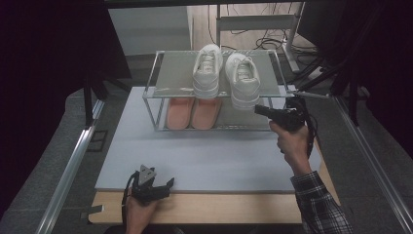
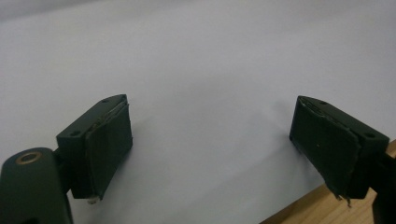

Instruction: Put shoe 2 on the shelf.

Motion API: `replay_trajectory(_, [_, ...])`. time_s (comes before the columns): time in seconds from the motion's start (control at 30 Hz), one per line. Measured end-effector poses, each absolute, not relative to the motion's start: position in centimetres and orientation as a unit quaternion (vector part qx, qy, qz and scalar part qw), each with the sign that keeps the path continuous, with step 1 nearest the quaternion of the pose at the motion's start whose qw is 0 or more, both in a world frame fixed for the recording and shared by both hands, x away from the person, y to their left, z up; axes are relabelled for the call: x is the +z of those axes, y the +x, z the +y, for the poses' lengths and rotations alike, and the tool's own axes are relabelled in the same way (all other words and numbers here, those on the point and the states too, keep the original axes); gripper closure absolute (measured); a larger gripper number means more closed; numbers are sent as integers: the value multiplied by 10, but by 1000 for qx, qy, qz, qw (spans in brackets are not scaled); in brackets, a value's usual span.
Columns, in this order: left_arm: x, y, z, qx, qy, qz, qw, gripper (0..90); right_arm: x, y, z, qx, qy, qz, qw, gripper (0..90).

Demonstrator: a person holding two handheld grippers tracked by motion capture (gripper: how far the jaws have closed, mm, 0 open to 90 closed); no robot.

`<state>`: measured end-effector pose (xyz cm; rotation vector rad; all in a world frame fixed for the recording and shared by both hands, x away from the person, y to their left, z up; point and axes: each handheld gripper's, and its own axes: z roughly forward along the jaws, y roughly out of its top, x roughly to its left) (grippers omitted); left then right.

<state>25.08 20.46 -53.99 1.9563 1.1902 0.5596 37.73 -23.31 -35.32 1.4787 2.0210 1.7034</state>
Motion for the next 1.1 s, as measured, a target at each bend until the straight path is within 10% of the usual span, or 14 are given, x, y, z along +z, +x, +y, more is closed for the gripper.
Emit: replay_trajectory(1.1, [-540,251,204,219,767,468,382,128,-357,423,-186,548,499,668,64,896])
